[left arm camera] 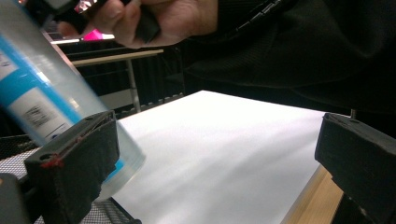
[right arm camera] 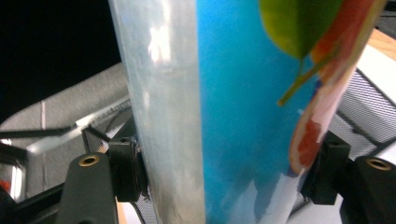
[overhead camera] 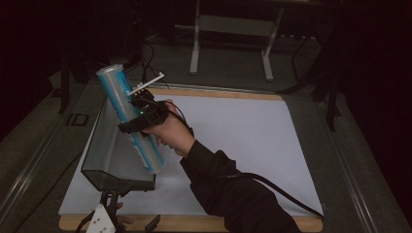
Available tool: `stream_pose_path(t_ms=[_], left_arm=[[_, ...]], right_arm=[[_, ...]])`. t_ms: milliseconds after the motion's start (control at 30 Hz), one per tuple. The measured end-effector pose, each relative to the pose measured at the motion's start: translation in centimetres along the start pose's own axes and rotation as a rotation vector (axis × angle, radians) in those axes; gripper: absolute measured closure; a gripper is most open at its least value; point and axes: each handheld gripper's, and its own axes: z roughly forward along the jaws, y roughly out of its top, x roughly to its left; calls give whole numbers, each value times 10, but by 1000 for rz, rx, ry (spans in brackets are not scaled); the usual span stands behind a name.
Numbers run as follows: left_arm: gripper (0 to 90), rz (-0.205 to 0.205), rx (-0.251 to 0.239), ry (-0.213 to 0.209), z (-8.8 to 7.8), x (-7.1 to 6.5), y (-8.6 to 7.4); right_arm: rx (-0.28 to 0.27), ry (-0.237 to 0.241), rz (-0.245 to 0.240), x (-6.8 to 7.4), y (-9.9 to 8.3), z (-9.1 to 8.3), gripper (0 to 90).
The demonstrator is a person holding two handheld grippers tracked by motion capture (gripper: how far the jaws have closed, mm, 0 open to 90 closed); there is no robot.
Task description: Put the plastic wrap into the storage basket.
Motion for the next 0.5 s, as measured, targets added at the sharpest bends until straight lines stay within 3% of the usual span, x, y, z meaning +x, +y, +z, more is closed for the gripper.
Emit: stream_pose_path(t_ms=[67, 400, 500], left_arm=[[7, -2, 0, -2, 0, 0, 0], [7, 2, 1, -17, 1, 0, -1], [7, -1, 1, -17, 1, 1, -1]], right_arm=[[-9, 32, 10, 3, 1, 6, 313], [-53, -20, 71, -4, -5, 33, 313], [-60, -16, 129, -12, -10, 41, 313]])
